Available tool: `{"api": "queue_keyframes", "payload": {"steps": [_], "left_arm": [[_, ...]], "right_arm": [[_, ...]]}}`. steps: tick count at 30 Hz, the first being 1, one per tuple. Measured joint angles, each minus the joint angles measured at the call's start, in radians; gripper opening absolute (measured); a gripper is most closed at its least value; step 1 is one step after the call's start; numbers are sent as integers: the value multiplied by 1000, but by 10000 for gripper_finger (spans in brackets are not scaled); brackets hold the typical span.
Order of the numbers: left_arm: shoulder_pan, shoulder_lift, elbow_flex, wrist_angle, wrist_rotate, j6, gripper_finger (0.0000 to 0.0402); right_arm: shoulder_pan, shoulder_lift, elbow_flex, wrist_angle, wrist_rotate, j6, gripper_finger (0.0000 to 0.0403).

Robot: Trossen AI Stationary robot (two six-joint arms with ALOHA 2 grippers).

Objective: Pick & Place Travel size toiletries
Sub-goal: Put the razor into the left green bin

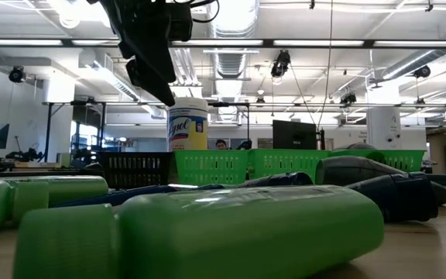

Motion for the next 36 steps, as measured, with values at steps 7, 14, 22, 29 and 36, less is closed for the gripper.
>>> {"api": "queue_keyframes", "payload": {"steps": [7,14,22,29,36], "left_arm": [[-29,0,0,0,0,140,346],[-120,0,0,43,-172,495,346],[-198,5,0,256,-369,899,345],[-184,7,0,454,-386,1010,302],[-167,17,0,519,-375,1060,242]], "right_arm": [[-58,-128,-5,-183,-10,8,29],[-310,-368,-10,-209,-67,-29,29],[-712,-466,-2,-22,-368,-139,30],[-805,-357,161,-12,-417,-282,32],[-874,-180,366,-21,-438,-417,33]]}}
